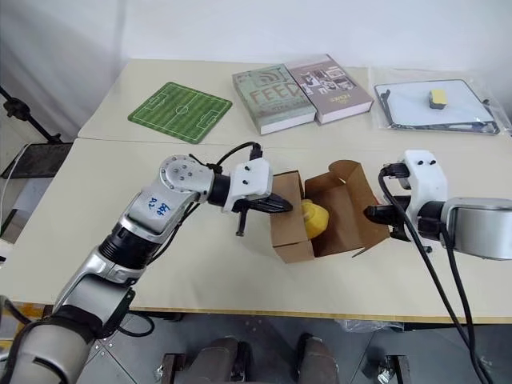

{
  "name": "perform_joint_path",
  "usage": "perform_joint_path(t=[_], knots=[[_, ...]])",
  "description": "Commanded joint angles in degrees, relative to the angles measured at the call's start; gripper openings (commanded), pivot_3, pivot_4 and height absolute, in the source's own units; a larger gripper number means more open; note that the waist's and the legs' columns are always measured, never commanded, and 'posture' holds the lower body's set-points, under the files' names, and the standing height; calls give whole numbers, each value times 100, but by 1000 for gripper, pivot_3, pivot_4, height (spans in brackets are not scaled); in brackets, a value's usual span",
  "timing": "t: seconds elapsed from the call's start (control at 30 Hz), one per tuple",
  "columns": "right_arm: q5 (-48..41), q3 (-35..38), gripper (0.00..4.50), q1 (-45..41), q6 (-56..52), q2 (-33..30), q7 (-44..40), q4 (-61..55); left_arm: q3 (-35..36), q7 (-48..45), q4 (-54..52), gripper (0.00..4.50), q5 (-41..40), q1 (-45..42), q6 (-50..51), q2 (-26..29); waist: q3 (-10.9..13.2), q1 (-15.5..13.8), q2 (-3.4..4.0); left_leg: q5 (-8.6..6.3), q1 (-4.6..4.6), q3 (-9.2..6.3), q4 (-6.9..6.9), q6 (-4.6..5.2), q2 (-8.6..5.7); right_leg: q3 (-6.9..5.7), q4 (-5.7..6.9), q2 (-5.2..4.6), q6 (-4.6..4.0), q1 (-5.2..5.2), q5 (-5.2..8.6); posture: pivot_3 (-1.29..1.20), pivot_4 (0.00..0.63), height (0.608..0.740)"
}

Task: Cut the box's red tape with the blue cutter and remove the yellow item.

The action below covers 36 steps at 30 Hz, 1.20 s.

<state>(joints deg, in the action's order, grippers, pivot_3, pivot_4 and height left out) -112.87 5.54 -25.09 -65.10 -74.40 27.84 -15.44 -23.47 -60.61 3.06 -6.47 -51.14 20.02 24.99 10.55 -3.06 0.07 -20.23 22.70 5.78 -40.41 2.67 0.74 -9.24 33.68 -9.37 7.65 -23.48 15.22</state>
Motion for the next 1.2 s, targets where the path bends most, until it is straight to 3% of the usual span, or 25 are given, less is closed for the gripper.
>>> perform_joint_path(t=[0.03, 0.2, 0.33, 0.57, 0.9, 1.13, 1.2], knots=[[-13, 215, 33, -293, -68, -244, -148, 20, -306, -158, -40, 0, 295, 261, 130, 136, 0, -3, 1, 0, -1, -8, 0, 0, 0, 0, 1, 0, 0, 0, 0, 0, 150, 740], [-13, 240, 33, -423, -240, -422, -477, 114, -432, -180, -228, 0, 479, 455, 130, 291, -1, -5, 1, 0, -4, -21, -7, 1, 0, 0, 4, 0, 0, 6, 0, 0, 150, 740], [-13, 727, 33, -36, -433, -432, -970, 405, -420, -32, -238, 0, 658, 687, 91, 391, -4, -43, 3, -1, -11, -24, -7, 2, -2, -1, 4, -3, 0, 14, 0, 0, 150, 740], [-13, 1606, 33, 1178, -287, 318, -797, 587, -372, 218, -220, 0, 886, 929, 98, 310, -10, -125, 1, -11, -49, -33, -22, 20, -6, 1, -16, -6, 11, 82, -6, 0, 150, 740], [-13, 965, 33, 1344, 133, 1652, 9, 309, -278, 450, 308, 0, 1125, 805, -117, -84, -8, -59, 6, -13, -34, -39, -52, 22, -2, 4, -1, -5, 17, 71, -10, 0, 150, 740], [-13, 573, 33, 1209, 217, 1731, 316, 317, -244, 428, 468, 0, 1203, 776, -220, -180, -8, 4, 8, -13, -35, -39, -53, 23, -1, 6, 1, -6, 17, 71, -10, 0, 150, 740], [359, 582, 33, 1173, 270, 1593, 232, 136, -200, 431, 445, 0, 1196, 789, -179, -197, -8, 3, 10, -13, -35, -39, -53, 23, -1, 7, 2, -6, 17, 71, -10, 0, 150, 740]])
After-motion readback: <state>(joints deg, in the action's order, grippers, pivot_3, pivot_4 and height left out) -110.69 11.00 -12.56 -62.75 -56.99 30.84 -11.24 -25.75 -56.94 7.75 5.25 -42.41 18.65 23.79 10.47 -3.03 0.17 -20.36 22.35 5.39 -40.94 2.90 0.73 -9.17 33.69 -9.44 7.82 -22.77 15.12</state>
